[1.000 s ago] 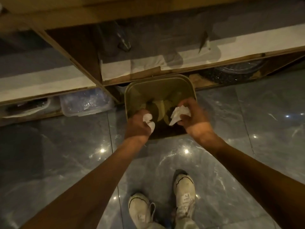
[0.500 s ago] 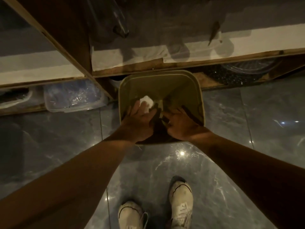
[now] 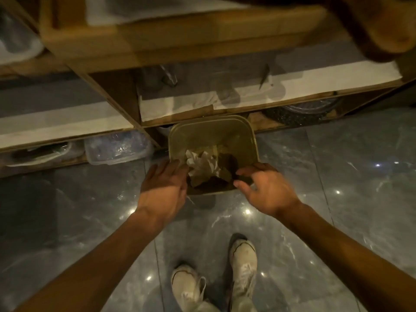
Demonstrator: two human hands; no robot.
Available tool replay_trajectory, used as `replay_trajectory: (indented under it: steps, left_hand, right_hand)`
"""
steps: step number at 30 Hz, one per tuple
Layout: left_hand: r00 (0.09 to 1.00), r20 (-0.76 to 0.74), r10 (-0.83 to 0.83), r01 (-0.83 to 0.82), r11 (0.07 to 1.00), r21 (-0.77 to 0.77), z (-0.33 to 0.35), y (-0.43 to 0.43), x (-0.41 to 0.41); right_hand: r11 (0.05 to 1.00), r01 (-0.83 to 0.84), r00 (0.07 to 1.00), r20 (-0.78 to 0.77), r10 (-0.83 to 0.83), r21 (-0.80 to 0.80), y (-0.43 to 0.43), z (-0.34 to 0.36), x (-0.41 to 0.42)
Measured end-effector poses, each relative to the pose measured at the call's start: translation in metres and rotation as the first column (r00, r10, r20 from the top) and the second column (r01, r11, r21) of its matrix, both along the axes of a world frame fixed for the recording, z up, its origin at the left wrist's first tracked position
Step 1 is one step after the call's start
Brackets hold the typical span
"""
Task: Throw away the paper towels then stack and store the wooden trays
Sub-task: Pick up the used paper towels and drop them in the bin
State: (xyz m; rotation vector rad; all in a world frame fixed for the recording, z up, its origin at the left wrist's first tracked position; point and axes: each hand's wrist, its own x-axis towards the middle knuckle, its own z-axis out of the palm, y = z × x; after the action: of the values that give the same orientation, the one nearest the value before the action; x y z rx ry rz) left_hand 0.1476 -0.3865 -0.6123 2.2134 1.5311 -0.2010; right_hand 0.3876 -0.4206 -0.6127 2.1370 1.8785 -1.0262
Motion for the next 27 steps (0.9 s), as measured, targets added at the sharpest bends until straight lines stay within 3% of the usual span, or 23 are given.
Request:
replay_trajectory:
  steps: [8,12,18,27]
  left_hand:
    - [0.999,-0.029,-0.043,0.041,0.997,-0.065,0.156,-0.032,-0.008]
    - [0.994,-0.086,-0.073,0.065,0.994,-0.093,0.269,-0.050,-0.014]
    - [0.999,-0.035,-0.014,0.013,0.999,-0.039,0.446,-0.088,-0.047]
    - [0.991,-0.060,0.116,-0.108,0.987,0.122,0.579,-0.110,-0.097]
  right_hand:
    - [0.994,-0.084,0.996,-0.005,0.085,0.066,-0.027,0.176,0.005]
    - [0.988,-0.070,0.997,-0.027,0.075,0.141,-0.042,0.300,-0.016]
    - [0.971,-0.086,0.994,-0.051,0.099,0.223,-0.079,0.469,-0.053]
    - [0.963,-0.015,0.982,-0.175,0.065,0.270,-0.098,0.578,-0.079]
